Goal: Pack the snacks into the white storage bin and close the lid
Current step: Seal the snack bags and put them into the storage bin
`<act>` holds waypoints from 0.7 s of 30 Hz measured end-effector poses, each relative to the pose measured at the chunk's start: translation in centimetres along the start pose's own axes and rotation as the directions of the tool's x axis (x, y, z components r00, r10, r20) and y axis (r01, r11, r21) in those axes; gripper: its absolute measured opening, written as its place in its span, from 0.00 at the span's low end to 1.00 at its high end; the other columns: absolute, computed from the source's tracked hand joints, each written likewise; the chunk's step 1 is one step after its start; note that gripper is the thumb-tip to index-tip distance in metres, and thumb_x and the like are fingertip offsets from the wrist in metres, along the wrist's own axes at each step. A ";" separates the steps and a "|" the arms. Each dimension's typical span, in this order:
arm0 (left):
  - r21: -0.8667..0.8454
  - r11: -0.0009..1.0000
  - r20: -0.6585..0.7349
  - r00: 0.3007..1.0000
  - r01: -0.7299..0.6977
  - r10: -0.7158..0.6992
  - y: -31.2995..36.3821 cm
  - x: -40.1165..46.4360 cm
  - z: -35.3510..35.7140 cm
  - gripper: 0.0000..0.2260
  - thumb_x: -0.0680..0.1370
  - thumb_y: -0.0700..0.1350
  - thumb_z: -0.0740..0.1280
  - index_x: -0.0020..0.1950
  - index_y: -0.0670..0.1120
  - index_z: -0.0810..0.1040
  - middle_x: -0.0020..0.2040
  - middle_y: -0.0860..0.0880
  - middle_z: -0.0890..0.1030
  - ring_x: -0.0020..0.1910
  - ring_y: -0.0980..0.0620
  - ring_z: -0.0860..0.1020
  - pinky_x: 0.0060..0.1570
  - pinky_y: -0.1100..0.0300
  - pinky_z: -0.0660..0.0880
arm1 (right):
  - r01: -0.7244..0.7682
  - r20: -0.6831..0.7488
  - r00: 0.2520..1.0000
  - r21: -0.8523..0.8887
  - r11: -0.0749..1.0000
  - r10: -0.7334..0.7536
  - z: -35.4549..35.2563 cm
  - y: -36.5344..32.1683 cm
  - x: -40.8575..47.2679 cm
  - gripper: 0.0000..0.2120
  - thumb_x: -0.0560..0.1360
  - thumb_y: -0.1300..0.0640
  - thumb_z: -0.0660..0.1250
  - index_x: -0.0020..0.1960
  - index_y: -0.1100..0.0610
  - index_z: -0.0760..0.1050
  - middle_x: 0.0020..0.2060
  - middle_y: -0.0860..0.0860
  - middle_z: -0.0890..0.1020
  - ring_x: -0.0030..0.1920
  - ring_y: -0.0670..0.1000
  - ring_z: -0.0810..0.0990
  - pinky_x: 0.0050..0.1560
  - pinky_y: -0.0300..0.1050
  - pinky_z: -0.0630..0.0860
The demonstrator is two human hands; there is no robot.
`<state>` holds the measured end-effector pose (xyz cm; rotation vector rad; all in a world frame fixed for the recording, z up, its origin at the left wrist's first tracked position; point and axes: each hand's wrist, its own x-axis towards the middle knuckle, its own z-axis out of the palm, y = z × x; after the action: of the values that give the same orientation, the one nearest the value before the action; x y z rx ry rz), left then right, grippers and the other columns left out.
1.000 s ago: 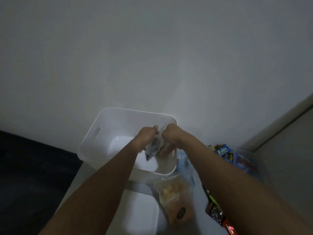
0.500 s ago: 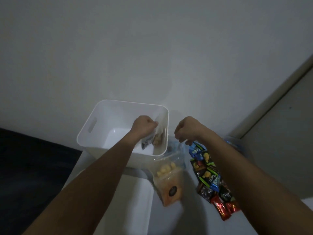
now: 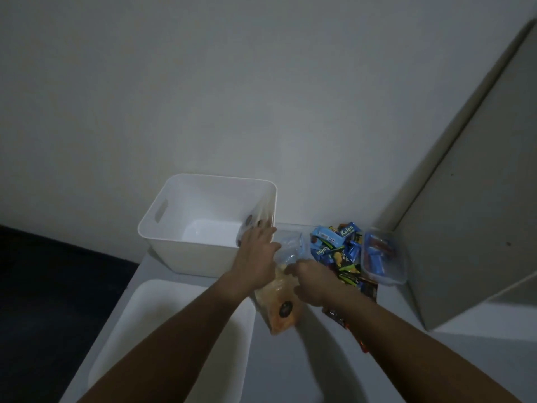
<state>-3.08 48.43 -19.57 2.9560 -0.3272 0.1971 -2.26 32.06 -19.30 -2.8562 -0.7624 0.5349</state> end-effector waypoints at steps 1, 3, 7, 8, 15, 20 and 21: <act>0.036 0.999 -0.010 1.000 0.011 -0.011 0.1 -0.2 0.2 0.15 0.70 0.44 0.71 0.57 0.48 0.82 0.71 0.46 0.69 0.71 0.43 0.65 0.71 0.47 0.60 | 0.005 -0.016 1.000 -0.026 1.000 -0.006 0.2 0.1 -0.5 0.20 0.73 0.60 0.66 0.64 0.50 0.74 0.60 0.54 0.77 0.59 0.55 0.77 0.57 0.52 0.77; 0.072 0.997 -0.038 0.998 0.042 -0.040 0.5 -0.5 0.3 0.13 0.68 0.44 0.73 0.51 0.47 0.83 0.68 0.45 0.72 0.68 0.42 0.67 0.68 0.47 0.64 | 0.017 -0.034 0.999 -0.057 0.998 -0.019 0.3 0.4 -1.4 0.14 0.74 0.60 0.64 0.58 0.51 0.79 0.54 0.54 0.80 0.55 0.56 0.79 0.51 0.49 0.77; 0.075 0.996 -0.083 0.996 0.044 -0.037 1.7 -0.9 0.1 0.10 0.67 0.44 0.73 0.48 0.48 0.84 0.60 0.48 0.78 0.65 0.43 0.71 0.65 0.46 0.67 | 0.027 -0.015 1.000 0.000 1.000 -0.027 0.0 1.1 -3.0 0.09 0.74 0.60 0.63 0.48 0.56 0.82 0.46 0.55 0.83 0.47 0.56 0.81 0.49 0.49 0.79; 0.085 0.996 -0.077 0.997 0.029 -0.023 2.1 -1.1 0.0 0.09 0.68 0.43 0.71 0.48 0.49 0.83 0.57 0.49 0.79 0.64 0.43 0.70 0.65 0.45 0.67 | 0.025 -0.015 1.000 0.013 1.000 -0.025 -0.2 1.3 -3.2 0.08 0.74 0.61 0.64 0.47 0.56 0.82 0.45 0.55 0.84 0.46 0.55 0.81 0.48 0.48 0.79; -0.073 0.997 -0.153 0.987 0.028 -0.039 3.5 -1.3 -3.5 0.05 0.75 0.39 0.61 0.46 0.43 0.77 0.42 0.41 0.80 0.44 0.42 0.78 0.38 0.57 0.67 | -0.016 0.040 0.999 0.071 0.997 0.013 -6.0 1.7 -4.4 0.07 0.74 0.61 0.67 0.50 0.58 0.82 0.47 0.53 0.84 0.50 0.51 0.81 0.48 0.41 0.76; -0.347 0.916 -0.077 0.967 0.203 -0.243 1.9 0.7 -9.2 0.07 0.71 0.43 0.70 0.48 0.49 0.77 0.46 0.47 0.82 0.46 0.45 0.79 0.46 0.55 0.77 | -0.066 0.034 0.998 0.160 0.985 0.061 -12.5 1.7 -5.0 0.02 0.72 0.63 0.69 0.43 0.58 0.79 0.38 0.52 0.84 0.37 0.50 0.85 0.36 0.41 0.80; -0.413 0.883 -0.052 0.962 0.224 -0.268 1.3 1.2 -10.6 0.10 0.69 0.42 0.72 0.48 0.49 0.77 0.44 0.47 0.82 0.45 0.45 0.80 0.45 0.55 0.77 | -0.076 0.031 0.997 0.211 0.974 0.072 -13.9 1.4 -5.1 0.02 0.73 0.64 0.68 0.44 0.59 0.79 0.38 0.53 0.84 0.34 0.49 0.85 0.34 0.40 0.80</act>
<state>-3.42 48.80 -8.82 2.5310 0.0275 0.2250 -0.56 27.69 -5.20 -2.6927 -0.5660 0.6200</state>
